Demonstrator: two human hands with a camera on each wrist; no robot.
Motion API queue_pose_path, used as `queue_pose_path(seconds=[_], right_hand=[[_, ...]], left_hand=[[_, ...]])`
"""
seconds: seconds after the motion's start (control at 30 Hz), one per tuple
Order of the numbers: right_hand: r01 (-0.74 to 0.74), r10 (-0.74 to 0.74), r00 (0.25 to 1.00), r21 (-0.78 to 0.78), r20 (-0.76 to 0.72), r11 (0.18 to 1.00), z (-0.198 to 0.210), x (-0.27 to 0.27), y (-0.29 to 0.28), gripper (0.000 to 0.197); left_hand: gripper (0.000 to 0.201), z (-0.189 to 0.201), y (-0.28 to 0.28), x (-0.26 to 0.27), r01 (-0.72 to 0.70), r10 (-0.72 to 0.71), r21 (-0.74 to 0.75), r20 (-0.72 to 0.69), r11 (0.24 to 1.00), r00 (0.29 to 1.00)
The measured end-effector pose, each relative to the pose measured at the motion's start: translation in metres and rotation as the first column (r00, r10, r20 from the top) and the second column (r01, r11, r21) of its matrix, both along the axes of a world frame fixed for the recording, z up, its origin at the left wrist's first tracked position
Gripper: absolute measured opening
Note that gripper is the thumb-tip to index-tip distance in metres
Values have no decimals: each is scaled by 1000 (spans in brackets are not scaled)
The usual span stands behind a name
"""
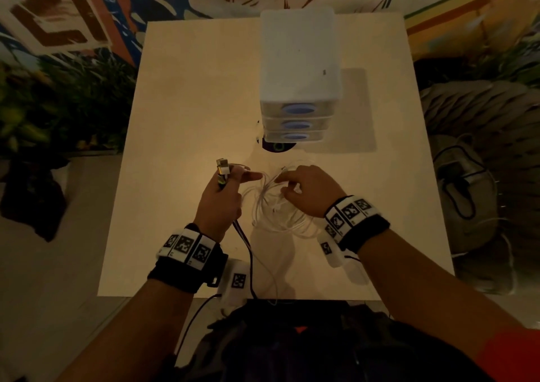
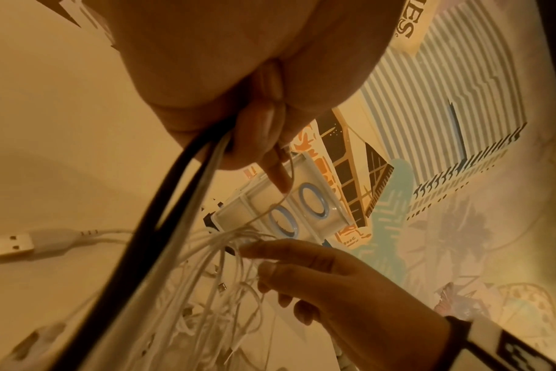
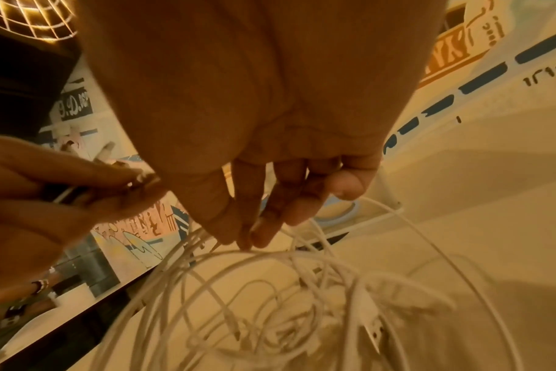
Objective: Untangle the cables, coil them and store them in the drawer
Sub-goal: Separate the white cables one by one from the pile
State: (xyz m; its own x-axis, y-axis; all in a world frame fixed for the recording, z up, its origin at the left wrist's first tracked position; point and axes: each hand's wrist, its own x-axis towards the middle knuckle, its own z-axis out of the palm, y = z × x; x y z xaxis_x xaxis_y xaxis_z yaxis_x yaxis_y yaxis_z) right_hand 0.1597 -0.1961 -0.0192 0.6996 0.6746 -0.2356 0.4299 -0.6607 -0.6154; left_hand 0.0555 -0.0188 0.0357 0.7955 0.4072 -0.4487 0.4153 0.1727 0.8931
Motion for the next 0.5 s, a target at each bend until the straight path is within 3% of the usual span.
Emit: queue_pose_path(seconds=[0.13, 0.27, 0.37, 0.5], right_hand=[[6, -7, 998, -9, -65, 1000, -2, -3, 3, 44], [136, -128, 972, 25, -199, 990, 6, -5, -4, 64], [263, -232, 925, 64, -302, 963, 17, -10, -6, 69], [344, -315, 909, 65, -273, 937, 27, -16, -3, 66]], left_hand=[[28, 15, 2, -4, -5, 6, -20, 51, 1000, 999], [32, 31, 7, -11, -14, 14, 2, 88, 1000, 996], [34, 43, 9, -18, 0, -1, 13, 104, 1000, 995], [32, 62, 5, -26, 45, -48, 23, 141, 999, 989]])
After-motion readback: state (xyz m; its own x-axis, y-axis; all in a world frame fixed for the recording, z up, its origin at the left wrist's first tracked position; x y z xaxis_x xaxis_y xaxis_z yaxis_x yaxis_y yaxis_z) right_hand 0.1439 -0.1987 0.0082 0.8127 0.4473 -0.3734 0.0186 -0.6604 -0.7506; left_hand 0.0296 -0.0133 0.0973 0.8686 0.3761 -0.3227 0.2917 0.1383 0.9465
